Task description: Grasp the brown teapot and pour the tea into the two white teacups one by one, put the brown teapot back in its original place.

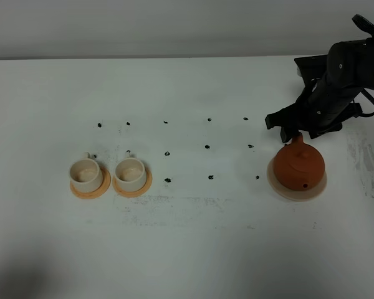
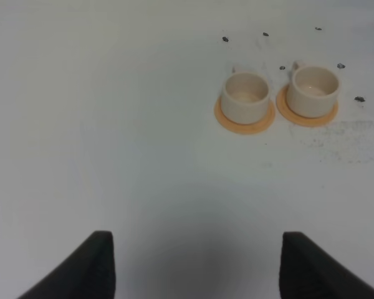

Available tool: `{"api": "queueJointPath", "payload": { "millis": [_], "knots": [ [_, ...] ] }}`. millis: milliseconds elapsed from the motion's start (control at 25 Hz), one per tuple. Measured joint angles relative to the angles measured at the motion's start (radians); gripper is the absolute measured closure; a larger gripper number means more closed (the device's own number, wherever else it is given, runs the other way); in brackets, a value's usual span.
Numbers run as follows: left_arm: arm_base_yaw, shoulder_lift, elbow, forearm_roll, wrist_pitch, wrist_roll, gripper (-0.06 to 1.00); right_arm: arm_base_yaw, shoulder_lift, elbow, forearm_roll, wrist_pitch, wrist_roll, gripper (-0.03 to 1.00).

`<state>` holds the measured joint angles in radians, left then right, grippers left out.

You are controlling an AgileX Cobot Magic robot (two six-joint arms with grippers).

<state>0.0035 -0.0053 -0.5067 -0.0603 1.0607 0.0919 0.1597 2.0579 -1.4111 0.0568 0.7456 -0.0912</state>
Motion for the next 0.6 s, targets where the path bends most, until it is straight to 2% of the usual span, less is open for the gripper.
{"api": "queueJointPath", "payload": {
  "millis": [600],
  "knots": [
    [0.0,0.0,0.0,0.0,0.0,0.0,0.36,-0.007,0.0,0.0,-0.133,0.006,0.029,0.42]
  ]
}}
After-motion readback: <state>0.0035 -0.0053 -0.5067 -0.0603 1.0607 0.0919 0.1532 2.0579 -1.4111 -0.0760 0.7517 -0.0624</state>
